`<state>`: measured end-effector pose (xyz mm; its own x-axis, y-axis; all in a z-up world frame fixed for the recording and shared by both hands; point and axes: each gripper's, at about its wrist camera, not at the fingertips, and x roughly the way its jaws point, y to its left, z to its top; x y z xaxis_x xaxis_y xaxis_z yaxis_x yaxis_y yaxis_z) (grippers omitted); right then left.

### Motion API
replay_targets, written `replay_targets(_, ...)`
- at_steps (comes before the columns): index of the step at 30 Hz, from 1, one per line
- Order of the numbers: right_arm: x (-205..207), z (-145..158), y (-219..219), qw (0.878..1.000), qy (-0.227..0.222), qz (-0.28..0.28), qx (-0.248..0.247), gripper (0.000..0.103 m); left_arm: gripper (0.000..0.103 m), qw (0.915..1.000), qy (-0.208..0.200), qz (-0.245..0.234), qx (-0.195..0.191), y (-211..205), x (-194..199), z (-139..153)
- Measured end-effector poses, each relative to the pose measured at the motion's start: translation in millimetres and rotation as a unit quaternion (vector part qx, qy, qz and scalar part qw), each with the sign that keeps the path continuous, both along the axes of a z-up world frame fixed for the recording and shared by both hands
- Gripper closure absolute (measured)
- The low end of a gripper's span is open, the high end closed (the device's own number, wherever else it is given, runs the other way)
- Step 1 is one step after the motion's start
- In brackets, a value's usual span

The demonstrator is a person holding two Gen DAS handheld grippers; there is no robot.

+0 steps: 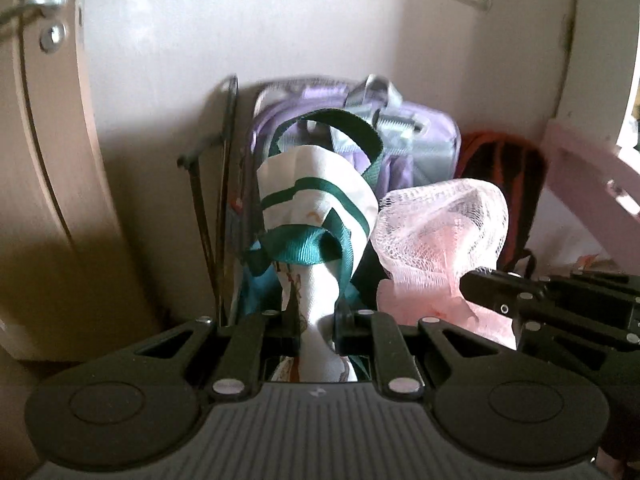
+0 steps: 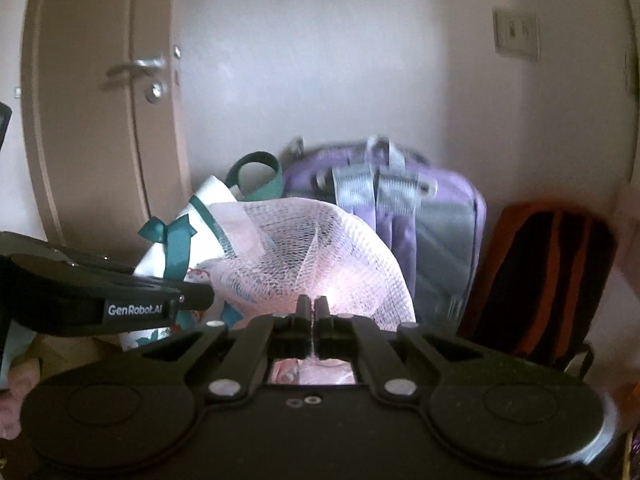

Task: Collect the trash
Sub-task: 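Lift both bags and drop them into the teal wastebasket, opening both tools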

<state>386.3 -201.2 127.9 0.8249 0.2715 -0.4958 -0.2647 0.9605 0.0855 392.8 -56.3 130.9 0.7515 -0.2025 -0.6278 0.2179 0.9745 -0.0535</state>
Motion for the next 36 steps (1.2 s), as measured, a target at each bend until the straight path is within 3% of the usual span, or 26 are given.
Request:
replay_targets(7, 23, -40, 5, 0.999, 0.05, 0.009, -0.012, 0.101, 0.089, 0.9983, 0.049, -0.009, 0.029, -10, 25, -43)
replay_targets(15, 26, -63, 8, 0.997, 0.068, 0.02, -0.02, 0.086, 0.088, 0.9958, 0.082, -0.015, 0.038, -12, 39, -66)
replay_targets(17, 25, -64, 7, 0.997, 0.071, 0.016, -0.019, 0.08, 0.085, 0.9956, 0.085, -0.014, 0.038, -11, 38, -66)
replay_targets(20, 23, -63, 5, 0.997, 0.076, 0.019, -0.011, 0.079, 0.07, 0.9961, 0.08, -0.011, 0.037, -13, 39, -63)
replay_targets(22, 19, -60, 4, 0.997, 0.074, 0.021, -0.008, 0.079, 0.054, 0.9969, 0.07, -0.013, 0.035, -13, 34, -57)
replay_targets(24, 12, -56, 4, 0.997, 0.07, 0.023, -0.008, 0.078, 0.046, 0.9977, 0.059, -0.012, 0.032, -13, 27, -51)
replay_targets(33, -28, -29, -4, 0.998, 0.056, 0.023, 0.008, 0.074, 0.043, 0.9987, 0.038, -0.015, 0.032, -12, -15, -22)
replay_targets(36, -46, -20, -6, 0.998, 0.048, 0.026, 0.008, 0.064, 0.042, 0.999, 0.032, -0.019, 0.026, -9, -37, -13)
